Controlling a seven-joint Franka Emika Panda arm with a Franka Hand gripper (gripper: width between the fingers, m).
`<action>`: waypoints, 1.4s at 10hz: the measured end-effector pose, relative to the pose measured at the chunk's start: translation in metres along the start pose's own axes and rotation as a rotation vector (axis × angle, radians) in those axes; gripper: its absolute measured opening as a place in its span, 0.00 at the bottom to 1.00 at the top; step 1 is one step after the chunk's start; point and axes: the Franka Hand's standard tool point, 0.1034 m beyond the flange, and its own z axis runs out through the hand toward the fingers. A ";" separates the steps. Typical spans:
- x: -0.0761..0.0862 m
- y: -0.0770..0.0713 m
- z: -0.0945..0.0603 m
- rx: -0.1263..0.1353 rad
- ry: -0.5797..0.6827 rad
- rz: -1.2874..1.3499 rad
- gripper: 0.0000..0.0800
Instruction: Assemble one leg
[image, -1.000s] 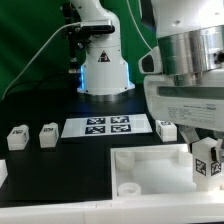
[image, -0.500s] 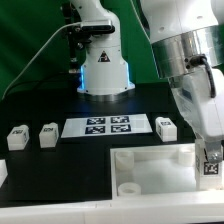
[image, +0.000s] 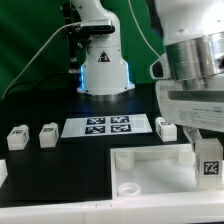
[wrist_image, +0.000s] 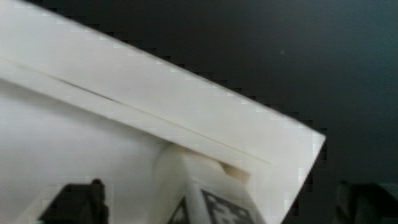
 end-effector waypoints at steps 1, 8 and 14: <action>0.002 0.001 0.000 0.000 0.002 -0.073 0.81; 0.020 0.002 -0.006 -0.051 0.034 -0.903 0.81; 0.021 0.003 -0.005 -0.043 0.038 -0.670 0.37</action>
Offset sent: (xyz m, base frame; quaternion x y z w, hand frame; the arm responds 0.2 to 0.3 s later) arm 0.0000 0.0000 0.0000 0.0000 0.0000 -0.1790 0.9838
